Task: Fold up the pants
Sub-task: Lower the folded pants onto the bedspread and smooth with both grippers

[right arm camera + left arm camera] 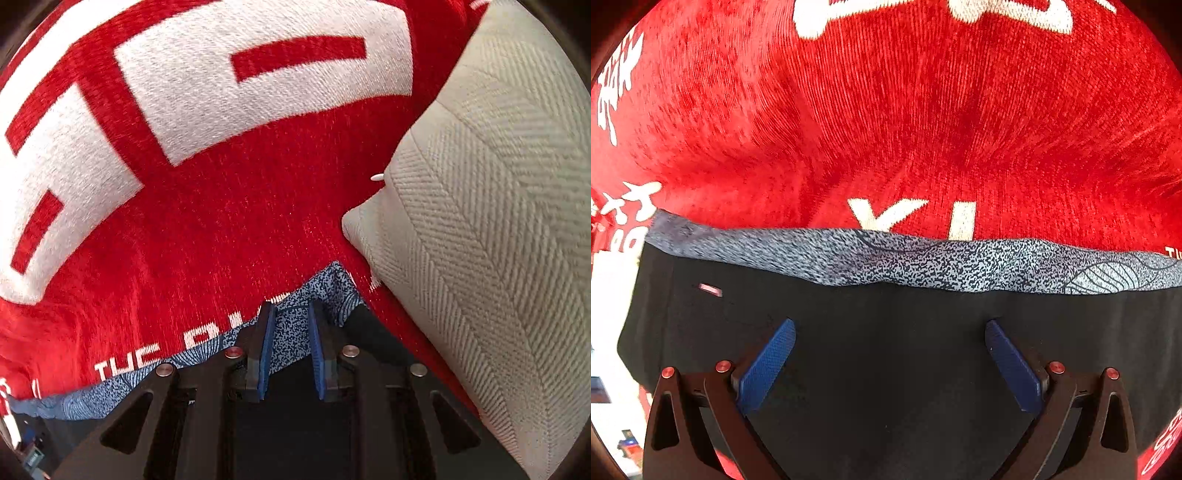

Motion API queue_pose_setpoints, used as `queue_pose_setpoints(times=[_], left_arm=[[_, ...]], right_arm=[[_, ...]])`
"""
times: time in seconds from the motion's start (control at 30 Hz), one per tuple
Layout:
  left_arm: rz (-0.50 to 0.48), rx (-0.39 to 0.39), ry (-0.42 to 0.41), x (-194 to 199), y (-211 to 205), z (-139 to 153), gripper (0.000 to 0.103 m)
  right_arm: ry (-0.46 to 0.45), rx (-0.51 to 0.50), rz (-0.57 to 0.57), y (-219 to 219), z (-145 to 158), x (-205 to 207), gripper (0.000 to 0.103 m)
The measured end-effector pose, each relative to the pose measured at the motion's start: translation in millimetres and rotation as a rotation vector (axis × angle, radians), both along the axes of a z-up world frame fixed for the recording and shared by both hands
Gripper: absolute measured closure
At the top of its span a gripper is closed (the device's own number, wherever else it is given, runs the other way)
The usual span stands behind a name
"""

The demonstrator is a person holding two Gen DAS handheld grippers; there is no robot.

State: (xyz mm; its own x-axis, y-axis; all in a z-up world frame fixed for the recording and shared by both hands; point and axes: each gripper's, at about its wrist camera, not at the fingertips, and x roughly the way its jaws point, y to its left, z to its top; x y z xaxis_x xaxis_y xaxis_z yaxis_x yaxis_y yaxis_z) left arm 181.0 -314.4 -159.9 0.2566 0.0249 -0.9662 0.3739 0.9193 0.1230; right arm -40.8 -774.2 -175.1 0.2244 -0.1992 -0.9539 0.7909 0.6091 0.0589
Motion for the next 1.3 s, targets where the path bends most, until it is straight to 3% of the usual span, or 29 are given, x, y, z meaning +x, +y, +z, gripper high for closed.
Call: queue_pose_setpoints(times=[0.17,0.33,0.43,0.57,0.77,1.03,1.3], left_arm=[[0.057,0.043,-0.114,14.3,5.4,31.8,0.000],[0.209,0.130,-0.064,39.3,35.4,4.5,0.000],[0.242,0.146,-0.089,49.9,37.9,-6.8,0.000],[0.250,0.189,-0.090,65.6,34.6,-11.5,0.000],[0.129,0.189,-0.089,47.4,27.8,26.2,0.000],[-0.115,0.097,-0.046,-36.2,-26.3,61.6,0.000],[-0.245,-0.027,0.077,-101.2,-88.7,58.2,0.000]], right_arm=[[-0.017,0.059,0.019,14.6,22.2,-8.3,0.076],[-0.028,0.046,0.137,73.4,44.1,-16.9,0.063],[0.014,0.057,0.210,102.0,32.4,-14.4,0.058],[0.036,0.039,0.214,109.6,18.3,-14.0,0.057],[0.018,0.091,0.184,111.9,27.9,-14.5,0.053],[-0.037,0.189,0.120,129.3,44.2,-31.5,0.047],[-0.053,0.272,0.064,170.3,31.6,-75.0,0.044]])
